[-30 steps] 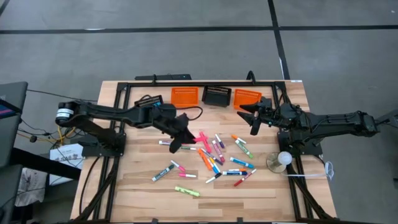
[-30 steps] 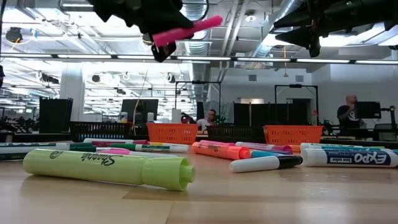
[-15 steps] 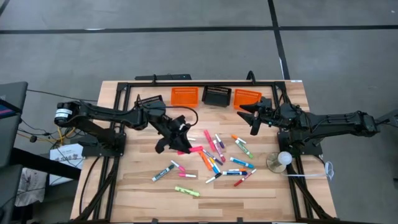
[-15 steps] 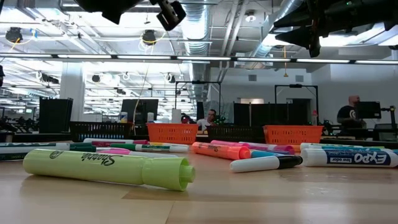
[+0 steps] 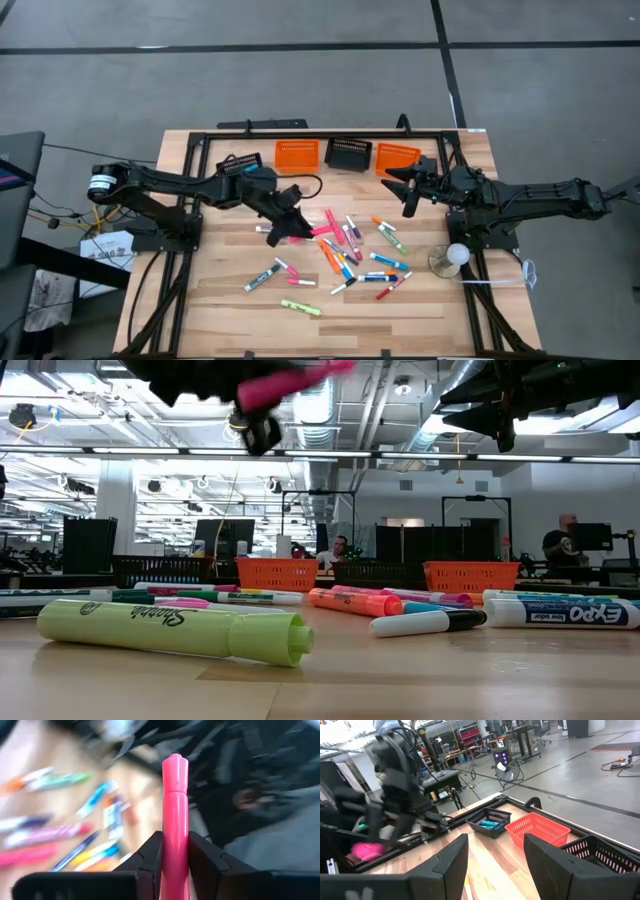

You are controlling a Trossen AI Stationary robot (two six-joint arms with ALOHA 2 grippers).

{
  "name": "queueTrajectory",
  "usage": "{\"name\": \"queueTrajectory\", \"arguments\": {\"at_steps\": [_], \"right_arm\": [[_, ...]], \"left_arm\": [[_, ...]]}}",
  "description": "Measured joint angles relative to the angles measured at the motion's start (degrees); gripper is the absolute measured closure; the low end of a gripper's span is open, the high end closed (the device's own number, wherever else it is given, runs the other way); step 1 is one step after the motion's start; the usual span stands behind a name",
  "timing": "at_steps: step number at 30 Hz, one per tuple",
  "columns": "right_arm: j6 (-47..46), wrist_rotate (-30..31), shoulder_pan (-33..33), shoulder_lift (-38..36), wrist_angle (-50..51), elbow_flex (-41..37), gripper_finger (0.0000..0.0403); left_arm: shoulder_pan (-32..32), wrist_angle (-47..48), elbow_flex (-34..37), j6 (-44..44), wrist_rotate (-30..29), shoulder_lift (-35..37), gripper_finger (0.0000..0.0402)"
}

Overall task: Pick & Place Markers
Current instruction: Put the large pink highlighter pen into the left black bin

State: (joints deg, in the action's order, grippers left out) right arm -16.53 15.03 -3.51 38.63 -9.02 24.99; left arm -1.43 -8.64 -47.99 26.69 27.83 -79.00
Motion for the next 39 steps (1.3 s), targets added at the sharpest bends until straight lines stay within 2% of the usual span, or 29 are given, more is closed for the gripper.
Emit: {"name": "queueTrajectory", "arguments": {"at_steps": [7,18,24,32,39], "right_arm": [[0.0,0.0,0.0,0.0,0.0,0.0,0.0219],[0.0,0.1,0.0,0.0,0.0,0.0,0.0219],[0.0,0.1,0.0,0.0,0.0,0.0,0.0219],[0.0,0.1,0.0,0.0,0.0,0.0,0.0219],[0.0,0.1,0.0,0.0,0.0,0.0,0.0219]], "left_arm": [[-0.6,20.5,0.0,-4.8,-18.1,0.0,0.0329],[-6.5,37.8,0.0,-9.4,-30.5,0.5,0.0327],[-12.0,44.3,0.0,-15.8,-34.1,5.4,0.0326],[-25.8,46.5,0.0,-23.9,-33.9,15.5,0.0326],[-34.4,48.9,0.0,-28.4,-32.2,16.2,0.0325]]}}
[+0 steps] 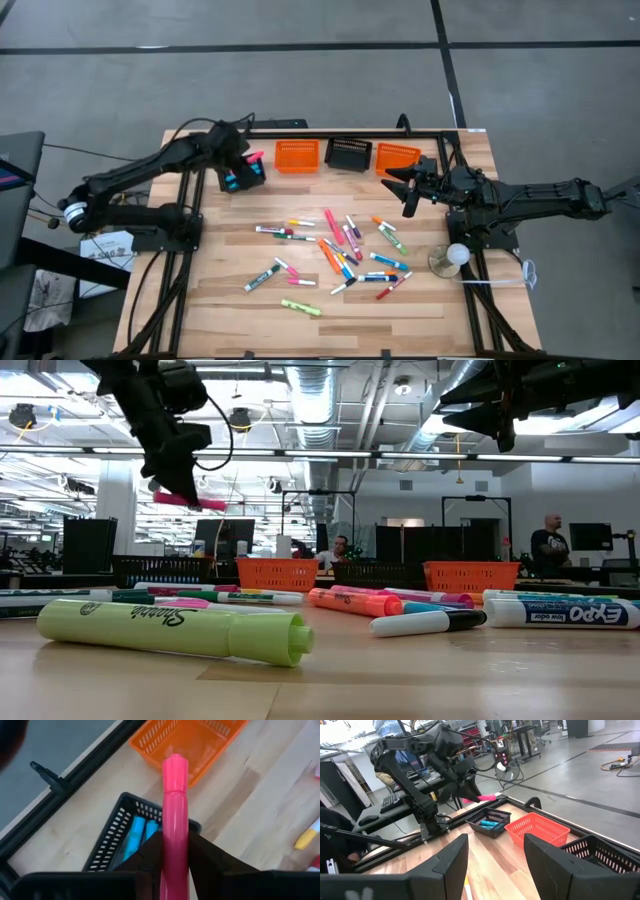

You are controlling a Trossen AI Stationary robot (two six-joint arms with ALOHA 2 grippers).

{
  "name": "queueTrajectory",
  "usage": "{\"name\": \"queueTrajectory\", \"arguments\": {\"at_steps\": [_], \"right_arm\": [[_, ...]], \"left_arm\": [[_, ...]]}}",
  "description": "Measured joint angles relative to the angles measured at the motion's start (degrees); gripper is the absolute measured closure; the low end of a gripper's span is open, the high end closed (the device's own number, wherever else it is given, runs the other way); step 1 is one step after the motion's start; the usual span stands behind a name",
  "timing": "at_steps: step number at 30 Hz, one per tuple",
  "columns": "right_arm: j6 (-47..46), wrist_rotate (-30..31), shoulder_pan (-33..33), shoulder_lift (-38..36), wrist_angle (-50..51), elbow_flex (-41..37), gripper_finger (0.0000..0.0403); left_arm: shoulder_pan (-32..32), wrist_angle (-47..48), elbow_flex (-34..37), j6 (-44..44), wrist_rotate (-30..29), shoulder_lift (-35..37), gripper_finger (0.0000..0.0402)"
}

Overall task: Pick & Place Markers
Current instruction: Put the large pink highlighter pen into the left black bin

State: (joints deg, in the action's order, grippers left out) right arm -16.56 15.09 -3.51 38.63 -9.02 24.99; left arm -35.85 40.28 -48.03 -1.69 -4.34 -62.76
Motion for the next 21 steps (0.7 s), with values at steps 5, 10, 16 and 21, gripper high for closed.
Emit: {"name": "queueTrajectory", "arguments": {"at_steps": [5,10,16,21], "right_arm": [[0.0,0.0,0.0,0.0,0.0,0.0,0.0219],[0.0,0.0,0.0,0.0,0.0,0.0,0.0219],[0.0,0.0,0.0,0.0,0.0,0.0,0.0219],[0.0,0.0,0.0,0.0,0.0,0.0,0.0219]], "left_arm": [[-2.6,0.0,0.0,-3.1,0.8,-1.5,0.0325],[-4.7,-0.5,0.0,-4.1,3.3,-1.8,0.0325],[-4.7,-0.7,0.0,-3.8,3.3,-1.8,0.0325],[-4.8,-0.8,0.0,-3.9,3.3,-1.8,0.0325]]}}
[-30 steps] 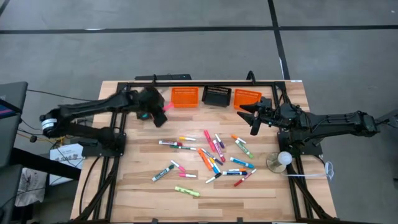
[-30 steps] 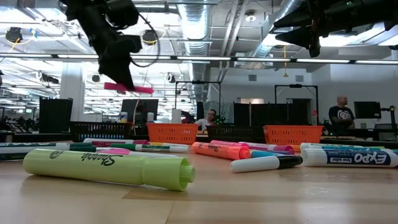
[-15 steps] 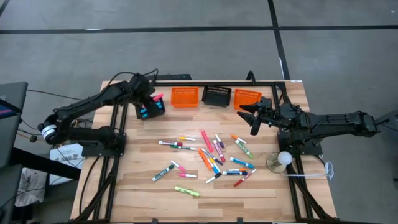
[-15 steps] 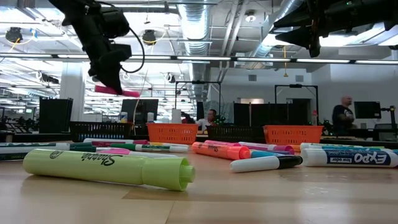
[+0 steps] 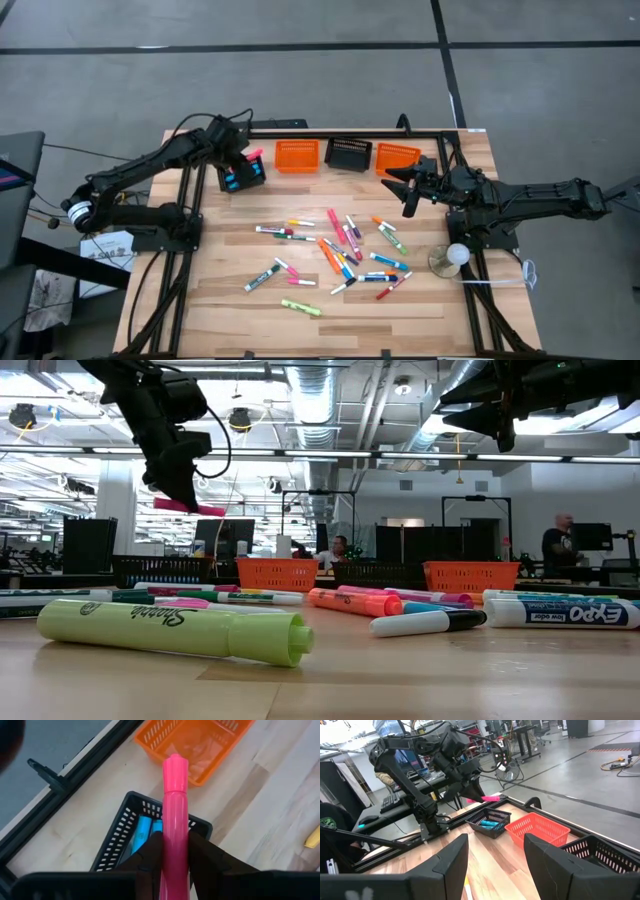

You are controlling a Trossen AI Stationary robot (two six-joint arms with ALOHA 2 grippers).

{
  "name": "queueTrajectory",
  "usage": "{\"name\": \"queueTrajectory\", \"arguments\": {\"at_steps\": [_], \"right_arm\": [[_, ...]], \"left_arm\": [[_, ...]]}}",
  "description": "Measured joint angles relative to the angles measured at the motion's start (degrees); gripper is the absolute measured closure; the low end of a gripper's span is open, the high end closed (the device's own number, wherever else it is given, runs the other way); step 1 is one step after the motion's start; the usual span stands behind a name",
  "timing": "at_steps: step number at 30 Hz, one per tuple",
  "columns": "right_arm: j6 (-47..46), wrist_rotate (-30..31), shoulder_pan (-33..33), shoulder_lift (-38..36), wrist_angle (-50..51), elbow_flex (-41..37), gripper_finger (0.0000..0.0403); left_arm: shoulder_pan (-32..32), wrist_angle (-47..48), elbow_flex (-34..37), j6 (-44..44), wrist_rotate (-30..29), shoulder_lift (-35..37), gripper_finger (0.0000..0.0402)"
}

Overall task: Pick & Place Markers
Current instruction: Put the large pink highlighter pen into the left black bin

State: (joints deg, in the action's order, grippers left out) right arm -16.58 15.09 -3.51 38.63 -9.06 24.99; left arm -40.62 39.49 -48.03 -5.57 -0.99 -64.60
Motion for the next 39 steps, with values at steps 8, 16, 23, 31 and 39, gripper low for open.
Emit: {"name": "queueTrajectory", "arguments": {"at_steps": [8,16,23,31,39], "right_arm": [[0.0,0.0,0.0,0.0,0.0,0.0,0.0219],[0.0,0.0,0.0,0.0,0.0,0.0,0.0219],[-0.8,0.0,0.0,0.0,0.0,0.0,0.0219],[-1.5,0.0,0.0,0.0,0.0,0.0,0.0219],[-1.5,0.0,0.0,0.0,0.0,0.0,0.0219]], "left_arm": [[-1.3,-0.8,0.7,-0.2,2.6,0.0,0.0329],[-3.4,-5.2,9.6,0.6,6.0,0.0,0.0323],[-3.4,-8.4,14.7,1.1,3.6,0.0,0.0325],[-3.9,-15.1,16.9,-0.1,2.1,0.0,0.0321],[-4.7,-15.8,16.9,-7.3,-0.9,0.0,0.0321]]}}
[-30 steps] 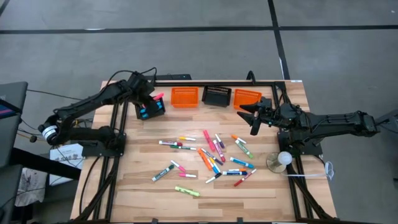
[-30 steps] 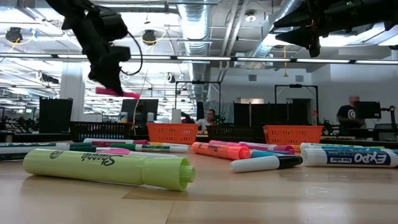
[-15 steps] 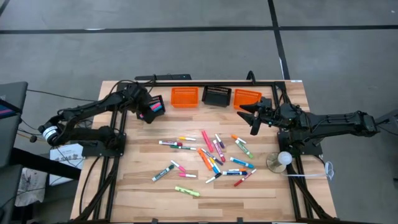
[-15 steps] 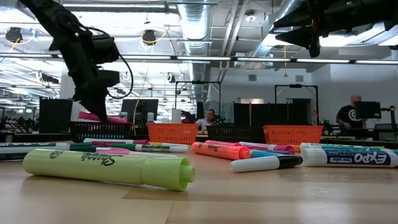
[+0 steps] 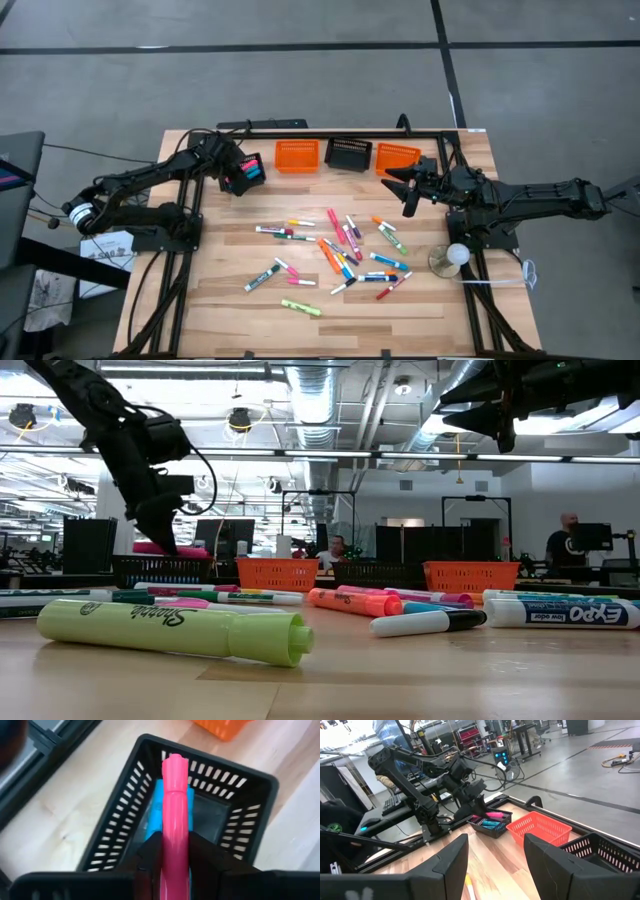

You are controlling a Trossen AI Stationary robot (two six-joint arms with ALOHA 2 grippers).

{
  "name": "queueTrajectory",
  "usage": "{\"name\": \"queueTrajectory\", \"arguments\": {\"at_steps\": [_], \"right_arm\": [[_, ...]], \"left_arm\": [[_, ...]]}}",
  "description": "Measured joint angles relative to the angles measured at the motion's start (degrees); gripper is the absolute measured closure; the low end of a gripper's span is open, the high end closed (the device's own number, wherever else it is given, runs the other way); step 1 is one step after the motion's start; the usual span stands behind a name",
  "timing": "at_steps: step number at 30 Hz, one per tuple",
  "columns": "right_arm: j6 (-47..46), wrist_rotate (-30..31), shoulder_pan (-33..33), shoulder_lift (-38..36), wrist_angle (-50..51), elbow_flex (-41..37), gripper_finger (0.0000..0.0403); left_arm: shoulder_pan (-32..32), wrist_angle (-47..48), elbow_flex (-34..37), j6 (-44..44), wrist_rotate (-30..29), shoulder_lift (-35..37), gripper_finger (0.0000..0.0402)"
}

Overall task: Pick & Place Markers
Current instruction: Put the large pink highlighter pen into the left black bin

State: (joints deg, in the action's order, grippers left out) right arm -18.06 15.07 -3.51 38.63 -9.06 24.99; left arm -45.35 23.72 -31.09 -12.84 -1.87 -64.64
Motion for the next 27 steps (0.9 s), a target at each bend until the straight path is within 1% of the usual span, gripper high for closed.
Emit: {"name": "queueTrajectory", "arguments": {"at_steps": [2,5,11,16,21,27], "right_arm": [[0.0,0.0,0.0,0.0,0.0,0.0,0.0219],[0.0,0.0,0.0,0.0,0.0,0.0,0.0219],[0.0,0.0,0.0,0.0,0.0,0.0,0.0219],[0.0,0.0,0.0,0.0,0.0,0.0,0.0219],[-0.1,0.0,0.0,0.0,0.0,0.0,0.0219],[-1.9,0.0,0.0,0.0,0.0,0.0,0.0219]], "left_arm": [[-0.6,-0.3,0.0,-1.7,0.1,0.0,0.0321],[-1.4,-0.6,0.0,-1.9,0.3,0.0,0.0321],[-3.4,-0.9,0.0,-1.4,3.8,-0.2,0.0321],[-4.4,-0.8,0.0,2.3,3.8,-3.6,0.0321],[-3.7,-1.1,0.0,2.6,4.1,-8.0,0.032],[-3.7,-3.3,0.0,2.6,4.1,-8.9,0.032]]}}
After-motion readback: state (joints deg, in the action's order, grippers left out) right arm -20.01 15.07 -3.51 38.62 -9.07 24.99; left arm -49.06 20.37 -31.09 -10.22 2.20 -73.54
